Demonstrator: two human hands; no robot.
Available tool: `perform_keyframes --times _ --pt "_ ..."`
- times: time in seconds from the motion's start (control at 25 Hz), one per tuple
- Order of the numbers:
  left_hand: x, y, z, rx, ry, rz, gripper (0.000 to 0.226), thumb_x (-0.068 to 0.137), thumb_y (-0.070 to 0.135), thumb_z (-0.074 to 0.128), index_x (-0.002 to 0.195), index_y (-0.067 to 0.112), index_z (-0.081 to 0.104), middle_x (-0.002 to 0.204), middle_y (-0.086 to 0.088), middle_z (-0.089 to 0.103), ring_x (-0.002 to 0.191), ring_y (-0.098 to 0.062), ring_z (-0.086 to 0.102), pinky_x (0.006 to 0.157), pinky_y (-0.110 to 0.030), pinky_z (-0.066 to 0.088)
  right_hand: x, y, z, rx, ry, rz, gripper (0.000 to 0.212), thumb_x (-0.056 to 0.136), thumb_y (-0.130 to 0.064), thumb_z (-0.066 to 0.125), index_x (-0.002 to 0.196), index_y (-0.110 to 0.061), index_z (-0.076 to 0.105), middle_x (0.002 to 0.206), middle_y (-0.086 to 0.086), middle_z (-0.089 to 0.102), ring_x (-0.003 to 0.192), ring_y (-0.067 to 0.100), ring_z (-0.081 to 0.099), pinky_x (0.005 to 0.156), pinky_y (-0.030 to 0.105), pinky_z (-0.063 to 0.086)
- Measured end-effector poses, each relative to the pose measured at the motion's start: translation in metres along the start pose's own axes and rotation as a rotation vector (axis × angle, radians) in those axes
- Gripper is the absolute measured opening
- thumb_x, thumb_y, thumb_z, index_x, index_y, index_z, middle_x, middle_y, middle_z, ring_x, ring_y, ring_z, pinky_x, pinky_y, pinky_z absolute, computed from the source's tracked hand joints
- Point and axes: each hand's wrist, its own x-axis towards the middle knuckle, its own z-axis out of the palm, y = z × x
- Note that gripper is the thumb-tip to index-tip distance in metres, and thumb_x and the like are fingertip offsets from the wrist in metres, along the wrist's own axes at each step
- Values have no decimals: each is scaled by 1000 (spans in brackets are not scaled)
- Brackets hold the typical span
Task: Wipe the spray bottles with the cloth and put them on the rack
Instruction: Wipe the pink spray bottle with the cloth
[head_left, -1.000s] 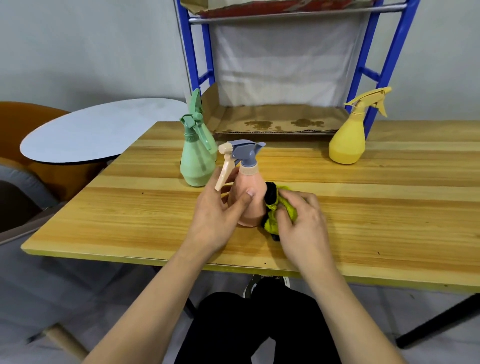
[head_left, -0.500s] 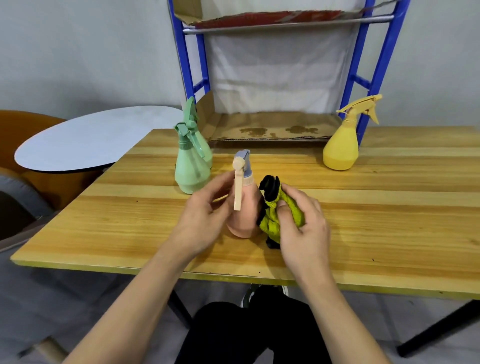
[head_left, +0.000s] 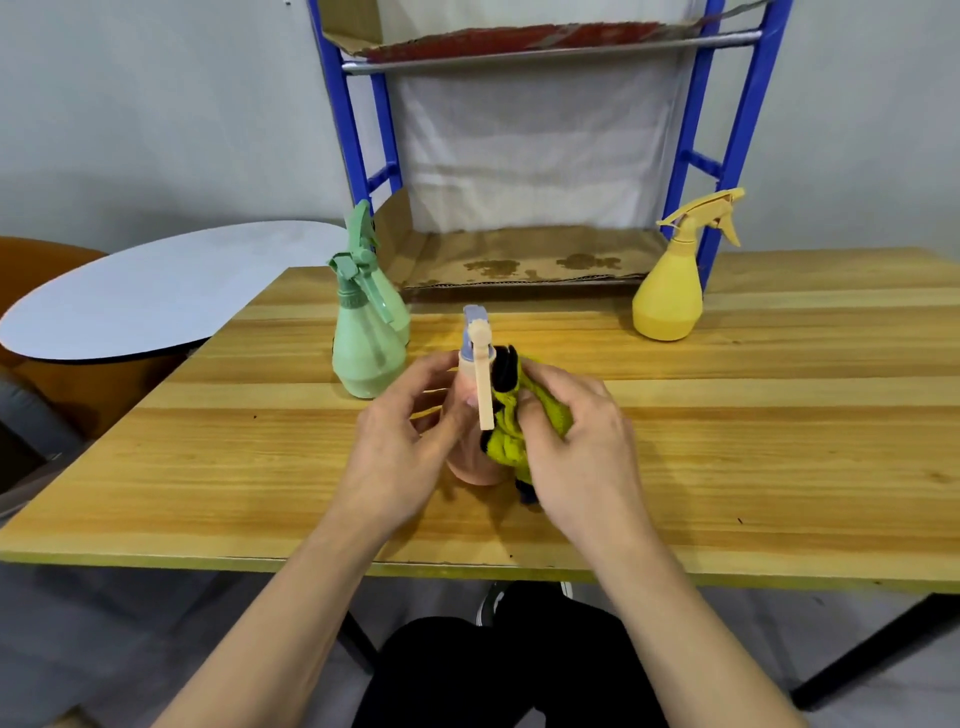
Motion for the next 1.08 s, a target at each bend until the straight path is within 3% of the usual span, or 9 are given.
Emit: perform_keyframes --times 0.08,0.2,0.28,0.44,0.6,0.76,0.88,1.0,1.08 --pt "1 -1 -3 5 1 -3 37 86 52 60 123 46 60 114 27 71 108 0 69 89 -22 58 2 -6 7 36 10 -59 38 100 -30 58 136 -41 61 119 -18 53 109 -6 48 95 10 33" --pt "1 -6 -4 7 16 -48 37 93 37 68 129 40 62 118 22 72 112 -3 68 94 -32 59 -15 17 11 -34 -8 5 40 99 -25 58 137 -39 60 122 -12 53 113 4 53 84 -2 28" --pt "0 -6 -3 21 19 -60 39 96 25 71 131 40 61 120 22 71 113 -1 68 96 -34 59 -18 23 6 -69 -22 50 40 99 -23 59 137 -35 60 123 -9 53 117 11 56 83 1 29" --pt "-1 0 -2 91 7 -34 39 99 23 65 123 53 56 115 34 68 111 6 66 92 -23 58 -8 13 11 55 -2 -25 39 100 -28 58 137 -39 60 123 -14 52 116 -1 50 100 15 35" --pt "1 2 -1 166 21 -98 39 95 38 69 133 35 60 121 18 70 111 1 65 95 -31 58 -21 27 16 41 -3 38 41 100 -25 57 139 -39 58 125 -11 52 113 3 51 96 12 39" --pt "6 19 15 185 88 -134 18 95 43 67 104 29 64 87 13 71 83 5 64 67 -11 48 -17 28 19 67 39 45 37 98 -26 61 133 -36 63 122 -13 57 106 -4 53 87 -3 35" --pt "0 26 22 58 170 -149 15 97 40 65 88 30 60 75 12 67 73 9 63 61 -8 44 -22 20 11 209 94 114 34 93 -42 66 127 -41 68 121 -17 63 111 -7 56 96 14 43" --pt "-4 23 18 -100 214 -161 31 91 58 64 99 28 68 88 8 74 85 1 68 73 -19 49 -8 11 4 370 77 267 41 85 -62 65 121 -44 70 119 -20 67 112 -2 59 96 21 46" --pt "-5 24 14 -229 254 -145 27 88 62 66 103 40 73 101 15 77 101 1 70 86 -28 52 -11 25 -6 485 -152 279 43 83 -69 65 120 -47 69 113 -17 73 100 -6 64 85 20 52"
